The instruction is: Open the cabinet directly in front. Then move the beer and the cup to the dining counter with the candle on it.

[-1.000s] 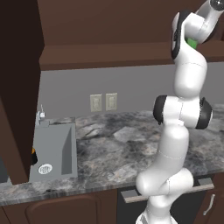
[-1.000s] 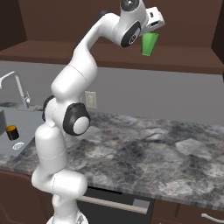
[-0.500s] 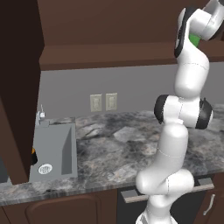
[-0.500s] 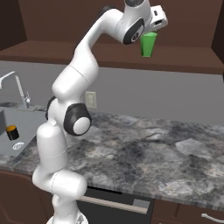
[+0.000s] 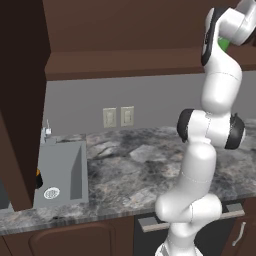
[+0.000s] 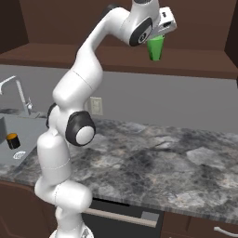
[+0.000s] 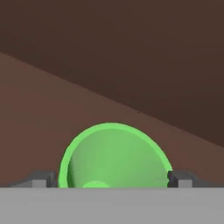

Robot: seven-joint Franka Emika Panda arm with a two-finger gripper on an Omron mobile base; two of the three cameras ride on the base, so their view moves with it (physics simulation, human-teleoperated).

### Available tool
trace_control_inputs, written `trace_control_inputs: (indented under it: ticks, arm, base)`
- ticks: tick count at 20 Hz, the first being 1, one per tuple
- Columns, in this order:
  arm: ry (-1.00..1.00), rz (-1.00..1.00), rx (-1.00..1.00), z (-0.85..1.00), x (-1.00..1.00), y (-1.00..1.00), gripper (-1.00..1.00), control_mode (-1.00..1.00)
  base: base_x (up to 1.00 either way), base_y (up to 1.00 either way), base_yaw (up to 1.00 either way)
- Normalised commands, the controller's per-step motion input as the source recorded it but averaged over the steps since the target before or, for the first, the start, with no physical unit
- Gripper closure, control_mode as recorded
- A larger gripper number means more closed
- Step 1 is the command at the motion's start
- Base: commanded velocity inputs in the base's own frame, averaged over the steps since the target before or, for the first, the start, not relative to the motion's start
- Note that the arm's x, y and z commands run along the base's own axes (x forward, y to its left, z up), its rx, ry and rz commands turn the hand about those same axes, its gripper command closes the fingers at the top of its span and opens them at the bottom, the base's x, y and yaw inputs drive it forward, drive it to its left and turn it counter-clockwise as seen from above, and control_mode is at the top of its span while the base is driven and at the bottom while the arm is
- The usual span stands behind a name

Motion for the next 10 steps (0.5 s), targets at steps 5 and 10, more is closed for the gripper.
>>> trace_control_inputs:
  ticks: [5, 10]
  arm:
    - [0.01, 0.0, -0.01, -0.11, 0.0, 0.26, -1.0, -1.0]
    - [0.02, 0.0, 0.0, -0.24, 0.0, 0.14, -1.0, -1.0]
  base:
    - [0.0, 0.0, 0.0]
    - [0.0, 0.0, 0.0]
